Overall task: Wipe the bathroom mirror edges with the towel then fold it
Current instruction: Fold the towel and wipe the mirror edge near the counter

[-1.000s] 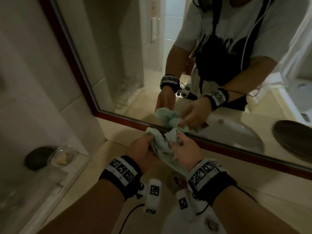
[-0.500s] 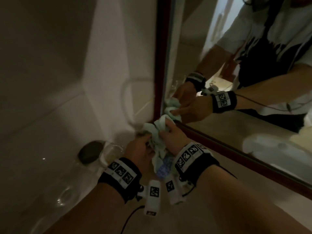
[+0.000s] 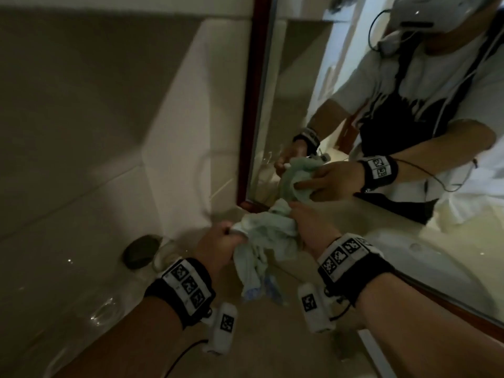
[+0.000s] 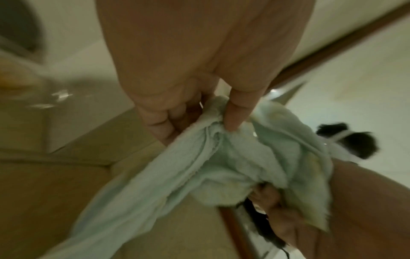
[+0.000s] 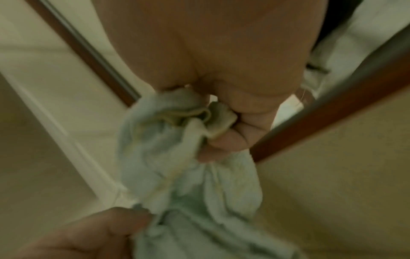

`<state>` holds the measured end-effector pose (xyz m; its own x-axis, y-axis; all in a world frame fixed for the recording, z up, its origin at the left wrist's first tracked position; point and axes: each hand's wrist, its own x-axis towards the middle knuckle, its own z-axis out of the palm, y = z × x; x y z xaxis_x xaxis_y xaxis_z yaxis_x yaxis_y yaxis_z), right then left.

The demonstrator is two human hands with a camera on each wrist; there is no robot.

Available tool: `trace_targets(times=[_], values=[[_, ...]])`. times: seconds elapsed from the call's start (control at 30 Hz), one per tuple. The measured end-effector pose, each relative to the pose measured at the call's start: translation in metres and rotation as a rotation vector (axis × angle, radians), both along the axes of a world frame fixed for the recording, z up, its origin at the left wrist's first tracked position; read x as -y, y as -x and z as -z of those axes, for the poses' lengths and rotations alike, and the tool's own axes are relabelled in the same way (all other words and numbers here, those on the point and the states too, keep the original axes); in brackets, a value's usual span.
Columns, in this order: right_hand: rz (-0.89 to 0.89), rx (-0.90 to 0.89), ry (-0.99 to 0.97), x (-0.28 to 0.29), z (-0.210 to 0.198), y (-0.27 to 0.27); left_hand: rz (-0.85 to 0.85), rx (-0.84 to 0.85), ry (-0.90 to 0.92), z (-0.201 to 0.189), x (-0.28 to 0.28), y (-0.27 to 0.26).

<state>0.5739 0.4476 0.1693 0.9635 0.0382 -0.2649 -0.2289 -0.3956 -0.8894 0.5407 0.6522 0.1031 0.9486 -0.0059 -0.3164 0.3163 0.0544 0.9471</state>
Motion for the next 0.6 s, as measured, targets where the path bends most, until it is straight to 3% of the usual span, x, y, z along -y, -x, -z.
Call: trace_targets(times=[0.17, 0.27, 0.4, 0.43, 0.5, 0.57, 0.6], values=[[0.161, -0.142, -0.189, 0.056, -0.051, 0.042, 0.002, 0.177, -0.090, -0.070, 0.029, 0.029], [0.089, -0.055, -0.185, 0.089, -0.085, 0.082, -0.017, 0.268, -0.140, -0.128, 0.052, 0.068], [-0.269, -0.129, 0.352, 0.129, -0.124, 0.154, 0.051, 0.381, -0.189, -0.190, 0.072, 0.114], [-0.306, -0.136, 0.488, 0.137, -0.132, 0.168, 0.092, 0.399, -0.166, -0.205, 0.078, 0.127], [-0.275, 0.012, 0.608, 0.151, -0.144, 0.183, 0.217, 0.433, -0.135, -0.224, 0.088, 0.151], [-0.261, 0.036, 0.366, 0.152, -0.161, 0.204, 0.335, 0.459, -0.150, -0.238, 0.102, 0.174], [-0.282, 0.130, 0.300, 0.149, -0.165, 0.210, 0.376, 0.476, -0.156, -0.243, 0.108, 0.183]])
